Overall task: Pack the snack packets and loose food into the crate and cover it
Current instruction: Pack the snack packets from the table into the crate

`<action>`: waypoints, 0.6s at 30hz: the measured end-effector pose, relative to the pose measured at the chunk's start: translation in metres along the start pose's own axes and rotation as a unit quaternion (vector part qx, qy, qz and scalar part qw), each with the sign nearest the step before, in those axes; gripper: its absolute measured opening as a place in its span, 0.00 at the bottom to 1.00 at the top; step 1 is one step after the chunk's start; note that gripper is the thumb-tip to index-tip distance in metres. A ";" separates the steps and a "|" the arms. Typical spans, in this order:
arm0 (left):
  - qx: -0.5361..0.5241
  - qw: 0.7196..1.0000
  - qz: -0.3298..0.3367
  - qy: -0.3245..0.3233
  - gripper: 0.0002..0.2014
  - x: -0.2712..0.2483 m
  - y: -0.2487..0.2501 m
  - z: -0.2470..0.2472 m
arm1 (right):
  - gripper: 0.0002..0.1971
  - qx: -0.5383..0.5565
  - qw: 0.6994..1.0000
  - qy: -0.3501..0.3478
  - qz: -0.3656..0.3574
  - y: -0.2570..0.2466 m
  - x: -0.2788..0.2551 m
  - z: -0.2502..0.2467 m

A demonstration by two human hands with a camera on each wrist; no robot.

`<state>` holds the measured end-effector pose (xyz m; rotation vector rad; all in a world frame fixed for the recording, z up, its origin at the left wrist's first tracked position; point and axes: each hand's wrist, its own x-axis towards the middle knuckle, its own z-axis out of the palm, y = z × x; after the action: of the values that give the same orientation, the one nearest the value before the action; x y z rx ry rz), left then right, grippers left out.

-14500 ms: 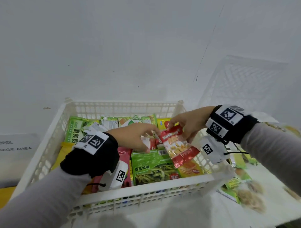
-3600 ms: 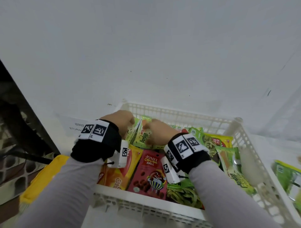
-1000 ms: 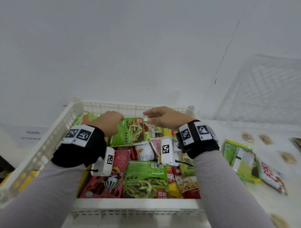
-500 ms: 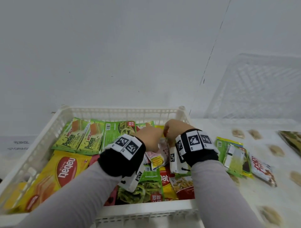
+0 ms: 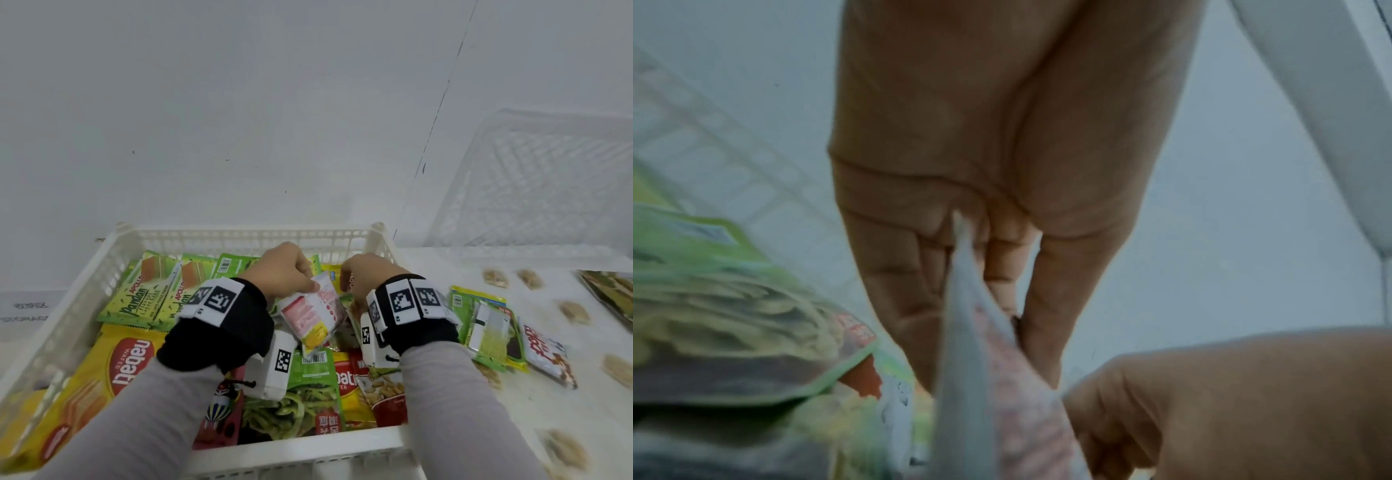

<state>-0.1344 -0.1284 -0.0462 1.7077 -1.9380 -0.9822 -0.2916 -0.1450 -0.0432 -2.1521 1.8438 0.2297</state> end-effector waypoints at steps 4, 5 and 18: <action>-0.064 0.997 -0.021 0.046 0.06 0.004 -0.007 -0.008 | 0.14 0.006 1.000 -0.024 -0.004 0.003 0.000 0.001; -0.082 0.993 -0.024 0.078 0.06 0.005 -0.008 -0.009 | 0.13 0.000 1.000 -0.022 -0.006 0.004 0.001 0.003; 0.021 0.998 0.025 0.050 0.25 0.021 -0.029 0.012 | 0.10 0.195 0.953 0.230 -0.029 0.014 -0.001 -0.022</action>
<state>-0.1266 -0.1459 -0.0787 1.6885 -1.9392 -0.8277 -0.3071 -0.1534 -0.0241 -2.0816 1.8456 -0.6504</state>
